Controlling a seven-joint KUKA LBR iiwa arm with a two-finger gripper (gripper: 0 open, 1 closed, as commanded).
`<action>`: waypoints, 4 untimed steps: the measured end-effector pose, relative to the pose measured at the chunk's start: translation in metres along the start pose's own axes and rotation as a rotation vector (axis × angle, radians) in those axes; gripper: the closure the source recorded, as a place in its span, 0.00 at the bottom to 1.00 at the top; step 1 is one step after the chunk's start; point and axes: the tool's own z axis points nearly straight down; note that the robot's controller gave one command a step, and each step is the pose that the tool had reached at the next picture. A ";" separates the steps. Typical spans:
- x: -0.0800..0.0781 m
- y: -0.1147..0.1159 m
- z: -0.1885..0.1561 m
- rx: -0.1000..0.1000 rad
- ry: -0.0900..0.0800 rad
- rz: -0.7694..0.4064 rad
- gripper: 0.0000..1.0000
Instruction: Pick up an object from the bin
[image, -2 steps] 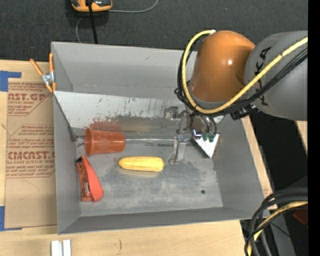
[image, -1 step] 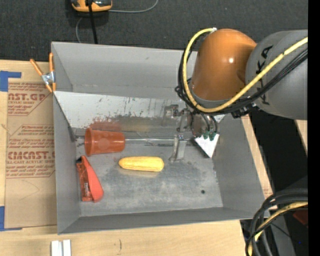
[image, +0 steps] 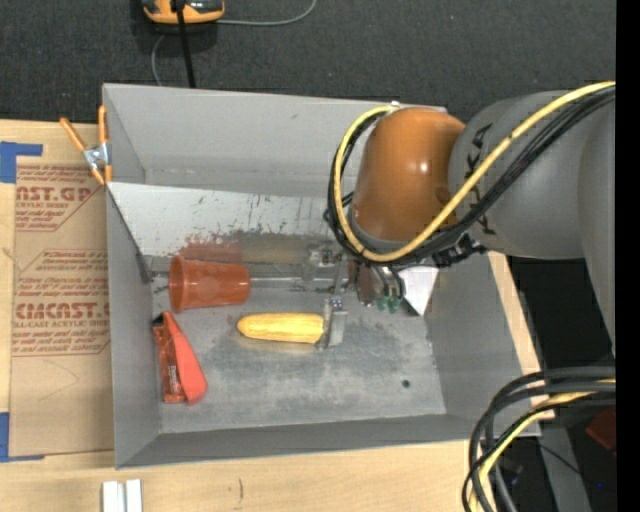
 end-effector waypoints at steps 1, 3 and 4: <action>0.019 0.014 0.029 0.001 0.009 0.064 0.00; 0.015 0.017 0.098 0.000 0.002 0.064 0.00; 0.006 0.018 0.119 -0.002 -0.005 0.055 1.00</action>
Offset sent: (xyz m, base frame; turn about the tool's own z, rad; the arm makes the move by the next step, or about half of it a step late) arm 0.0010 0.0187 -0.0339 0.0708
